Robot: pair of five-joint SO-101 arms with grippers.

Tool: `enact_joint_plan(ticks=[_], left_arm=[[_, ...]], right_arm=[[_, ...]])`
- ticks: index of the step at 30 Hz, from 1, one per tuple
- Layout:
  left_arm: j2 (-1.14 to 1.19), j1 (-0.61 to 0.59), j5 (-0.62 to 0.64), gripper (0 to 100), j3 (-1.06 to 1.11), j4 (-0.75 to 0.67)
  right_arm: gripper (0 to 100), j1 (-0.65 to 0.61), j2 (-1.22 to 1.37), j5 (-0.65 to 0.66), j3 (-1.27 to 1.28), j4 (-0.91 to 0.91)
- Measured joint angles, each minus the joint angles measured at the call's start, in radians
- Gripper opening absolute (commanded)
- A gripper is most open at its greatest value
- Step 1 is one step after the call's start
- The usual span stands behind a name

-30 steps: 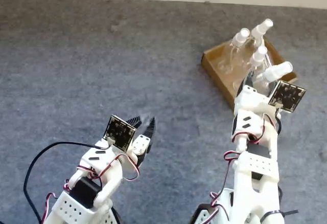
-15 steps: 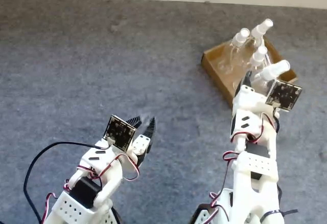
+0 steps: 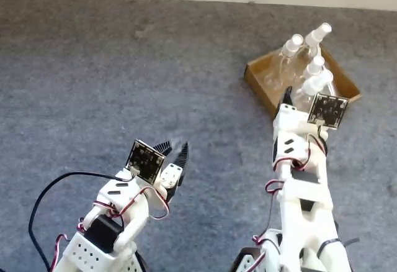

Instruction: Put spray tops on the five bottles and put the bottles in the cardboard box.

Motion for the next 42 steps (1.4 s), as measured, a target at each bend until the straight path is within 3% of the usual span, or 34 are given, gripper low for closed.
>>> enact_joint_plan(ticks=[16, 42], left_arm=[[0.000, 0.000, 0.000, 1, 0.000, 0.000], [0.000, 0.000, 0.000, 1, 0.000, 0.000]], right_arm=[[12.8, 0.005, 0.215, 0.000, -0.132, -0.035], [12.8, 0.008, 0.227, 0.075, -0.193, -0.035]])
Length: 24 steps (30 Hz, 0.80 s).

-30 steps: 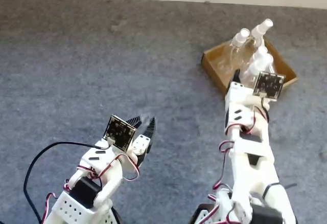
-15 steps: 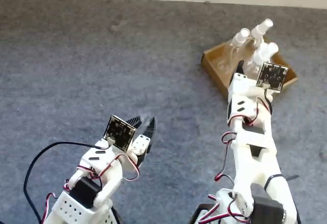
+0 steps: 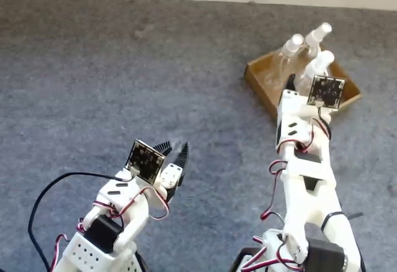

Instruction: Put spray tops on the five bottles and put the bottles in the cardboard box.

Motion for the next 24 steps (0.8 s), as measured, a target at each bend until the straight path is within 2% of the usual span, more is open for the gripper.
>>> enact_joint_plan(ticks=[7, 17, 24], left_arm=[[0.000, 0.000, 0.000, 1, 0.000, 0.000], [0.000, 0.000, 0.000, 1, 0.000, 0.018], [0.000, 0.000, 0.000, 1, 0.000, 0.032]], right_arm=[[12.8, 0.003, -0.014, 0.000, 0.058, 0.000], [12.8, 0.006, -0.267, 0.000, 0.259, 0.000], [12.8, 0.141, -0.256, 0.006, 0.238, 0.006]])
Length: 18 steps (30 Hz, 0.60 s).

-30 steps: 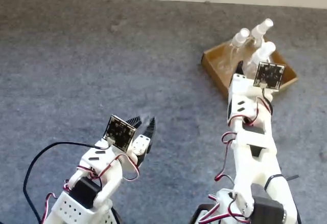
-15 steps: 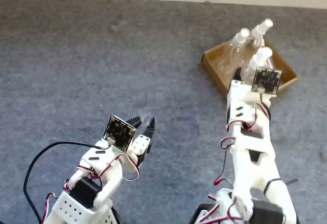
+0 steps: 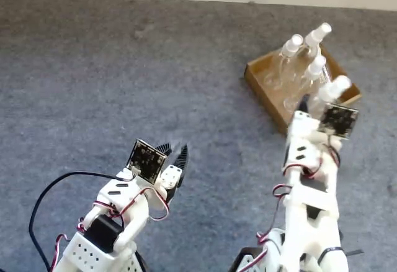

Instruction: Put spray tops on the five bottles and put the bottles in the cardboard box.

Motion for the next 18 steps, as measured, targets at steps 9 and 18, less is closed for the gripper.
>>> enact_joint_plan(ticks=[9, 18], left_arm=[[0.000, 0.000, 0.000, 1, 0.000, 0.000], [0.000, 0.000, 0.000, 1, 0.000, 0.000]], right_arm=[[12.8, 0.084, 0.196, 0.000, -0.210, 0.084], [12.8, 0.081, 0.347, 0.002, -0.333, 0.083]])
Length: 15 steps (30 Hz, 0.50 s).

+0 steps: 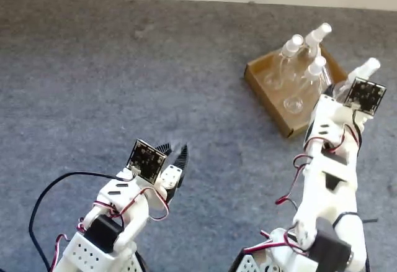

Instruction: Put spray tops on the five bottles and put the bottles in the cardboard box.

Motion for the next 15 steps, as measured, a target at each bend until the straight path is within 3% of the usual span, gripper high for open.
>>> enact_joint_plan(ticks=[15], left_arm=[[0.000, -0.055, 0.000, 1, 0.000, 0.000]], right_arm=[[12.8, -0.046, -0.023, 0.000, -0.018, 0.000]])
